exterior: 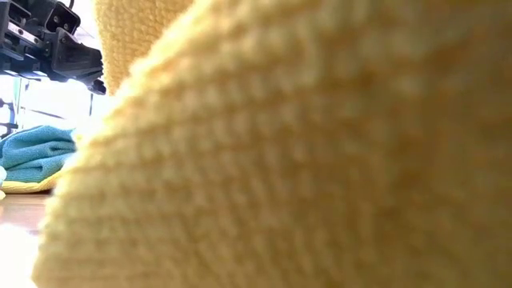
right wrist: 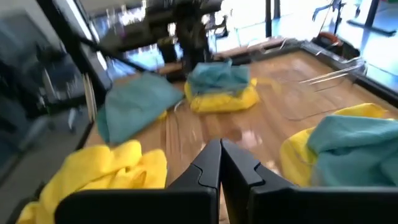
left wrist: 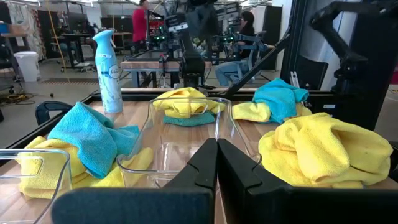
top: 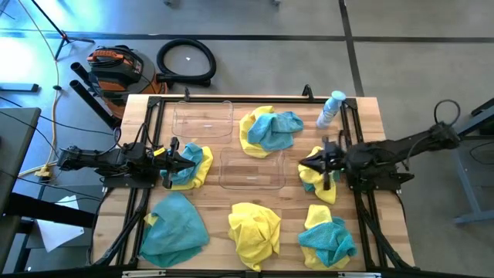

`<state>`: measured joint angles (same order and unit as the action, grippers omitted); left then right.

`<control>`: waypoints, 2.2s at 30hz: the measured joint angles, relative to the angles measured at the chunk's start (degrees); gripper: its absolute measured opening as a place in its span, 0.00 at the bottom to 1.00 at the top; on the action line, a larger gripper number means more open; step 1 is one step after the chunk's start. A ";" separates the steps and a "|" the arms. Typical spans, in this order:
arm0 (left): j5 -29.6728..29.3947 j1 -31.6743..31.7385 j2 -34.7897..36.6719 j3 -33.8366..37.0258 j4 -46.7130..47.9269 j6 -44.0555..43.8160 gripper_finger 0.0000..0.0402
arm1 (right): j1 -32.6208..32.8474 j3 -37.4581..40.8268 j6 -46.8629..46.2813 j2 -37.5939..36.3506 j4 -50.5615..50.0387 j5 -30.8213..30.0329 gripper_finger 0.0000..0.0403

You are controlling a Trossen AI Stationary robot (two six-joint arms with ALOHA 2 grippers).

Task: Sort microfiber towel by color & place in baskets
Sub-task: Put the yellow towel into the bottom transparent bin

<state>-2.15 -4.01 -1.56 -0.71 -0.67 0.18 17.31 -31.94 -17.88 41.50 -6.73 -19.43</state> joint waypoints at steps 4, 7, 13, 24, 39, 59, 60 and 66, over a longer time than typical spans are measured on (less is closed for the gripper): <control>0.00 0.00 -0.01 -0.01 -0.02 -0.01 0.00 | 2.59 -9.79 -1.28 11.96 -4.99 -2.21 0.00; 0.00 0.00 0.00 -0.01 -0.01 0.00 0.00 | 4.33 -17.84 -3.60 19.74 -12.01 -3.29 0.00; 0.00 0.01 0.01 -0.02 -0.01 -0.01 0.00 | 7.06 -33.15 -9.18 33.02 -24.44 -4.56 0.00; 0.00 0.02 0.01 -0.02 0.00 -0.01 0.00 | 11.78 -55.46 -12.20 51.71 -43.55 -3.97 0.00; 0.00 0.02 0.01 -0.01 -0.02 -0.01 0.00 | 12.69 -65.58 -13.65 66.48 -50.97 6.43 0.00; 0.02 0.02 0.01 -0.02 0.01 0.00 0.00 | 12.32 -65.43 -13.62 69.10 -43.97 7.61 0.33; 0.00 0.01 0.01 -0.01 -0.01 0.00 0.00 | 12.32 -65.43 -11.80 69.45 -43.64 7.55 0.35; 0.00 0.00 -0.01 0.00 0.00 -0.01 0.00 | 12.36 -65.43 -3.68 72.22 -38.48 7.72 0.44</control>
<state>-2.15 -4.01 -1.56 -0.71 -0.67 0.16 29.67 -97.36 -21.55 113.71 -45.21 -11.71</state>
